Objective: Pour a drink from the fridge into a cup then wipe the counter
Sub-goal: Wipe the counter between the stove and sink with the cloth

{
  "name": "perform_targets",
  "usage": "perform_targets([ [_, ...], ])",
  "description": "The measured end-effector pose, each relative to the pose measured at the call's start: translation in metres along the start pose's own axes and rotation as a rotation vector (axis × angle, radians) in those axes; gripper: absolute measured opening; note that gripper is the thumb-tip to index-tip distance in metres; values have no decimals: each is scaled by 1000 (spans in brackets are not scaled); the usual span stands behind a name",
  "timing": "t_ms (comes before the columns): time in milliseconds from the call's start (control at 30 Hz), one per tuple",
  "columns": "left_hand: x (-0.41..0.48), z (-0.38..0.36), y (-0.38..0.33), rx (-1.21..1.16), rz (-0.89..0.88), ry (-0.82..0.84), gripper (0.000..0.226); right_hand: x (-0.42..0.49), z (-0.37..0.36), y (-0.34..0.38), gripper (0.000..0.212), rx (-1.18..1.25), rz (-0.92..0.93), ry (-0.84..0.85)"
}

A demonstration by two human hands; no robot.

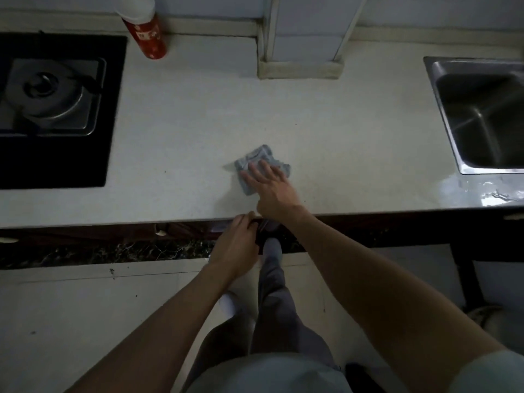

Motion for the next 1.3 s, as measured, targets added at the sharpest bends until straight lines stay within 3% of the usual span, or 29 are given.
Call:
perform_targets([
  [67, -4, 6, 3, 28, -23, -27, 50, -24, -1, -31, 88, 20, -65, -34],
  [267, -17, 2, 17, 76, -50, 3, 50, -131, -19, -141, 82, 165, -497, -39],
  [433, -23, 3, 23, 7, -30, -3, 49, -137, -34, -124, 80, 294, -751, -51],
  [700, -30, 9, 48, -78, 25, -57, 44, -74, -37, 29, 85, 301, -487, -101],
  [833, -37, 8, 62, -84, 47, -27, 43, -48, -43, 88, 72, 296, -323, -57],
  [1067, -42, 25, 73, -102, 62, -36, 38, -40, -42, 91, 77, 208, -237, -14],
  [1300, -8, 41, 73, -94, 47, -22, 28, -7, -24, 70, 66, 128, -227, 25],
])
Point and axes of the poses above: each hand's wrist, its own x-axis towards the middle knuckle, its own z-axis out of the back of the hand, y = z × x, the point moved 8 cm from there along x, towards the middle knuckle, and after that the axes turned 9 degrees about y, right-handed, at the moved point
